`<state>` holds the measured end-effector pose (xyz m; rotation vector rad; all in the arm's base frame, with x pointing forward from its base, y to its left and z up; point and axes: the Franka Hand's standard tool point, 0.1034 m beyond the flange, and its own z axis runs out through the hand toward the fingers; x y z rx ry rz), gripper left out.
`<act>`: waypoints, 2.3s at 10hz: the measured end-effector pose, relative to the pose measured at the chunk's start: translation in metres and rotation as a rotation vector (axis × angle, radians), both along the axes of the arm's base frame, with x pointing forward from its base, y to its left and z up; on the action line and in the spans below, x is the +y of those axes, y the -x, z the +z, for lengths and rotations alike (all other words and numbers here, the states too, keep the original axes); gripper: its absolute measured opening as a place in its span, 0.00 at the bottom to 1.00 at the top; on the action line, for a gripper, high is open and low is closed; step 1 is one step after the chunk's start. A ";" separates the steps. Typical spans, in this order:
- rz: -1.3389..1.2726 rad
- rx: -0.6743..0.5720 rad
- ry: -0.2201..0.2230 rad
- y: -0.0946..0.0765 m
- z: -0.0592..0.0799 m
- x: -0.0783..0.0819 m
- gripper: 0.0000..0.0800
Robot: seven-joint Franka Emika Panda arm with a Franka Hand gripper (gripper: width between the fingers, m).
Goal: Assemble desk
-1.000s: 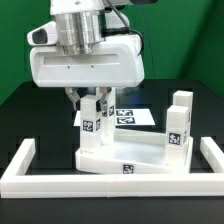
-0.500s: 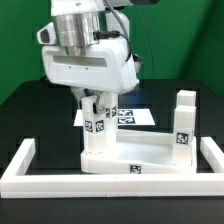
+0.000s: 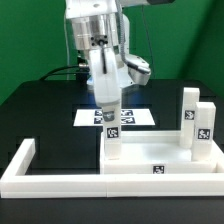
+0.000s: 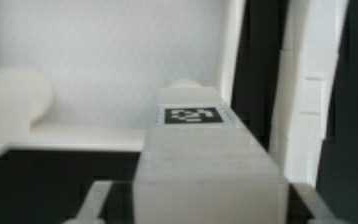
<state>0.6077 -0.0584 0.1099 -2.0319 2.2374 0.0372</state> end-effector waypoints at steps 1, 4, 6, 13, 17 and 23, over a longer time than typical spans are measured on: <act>-0.105 -0.004 0.002 -0.002 0.000 0.005 0.36; -0.200 -0.022 0.018 -0.007 0.000 0.006 0.36; -0.153 -0.025 0.022 -0.007 0.000 0.006 0.58; 0.523 -0.049 0.101 -0.005 0.000 0.013 0.81; 1.083 -0.122 0.184 -0.012 0.000 0.016 0.81; 0.936 -0.111 0.173 -0.011 -0.001 0.011 0.36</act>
Offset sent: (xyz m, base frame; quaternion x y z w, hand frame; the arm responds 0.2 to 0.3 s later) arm 0.0000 0.0000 0.0000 0.0000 0.0000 0.0650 0.9979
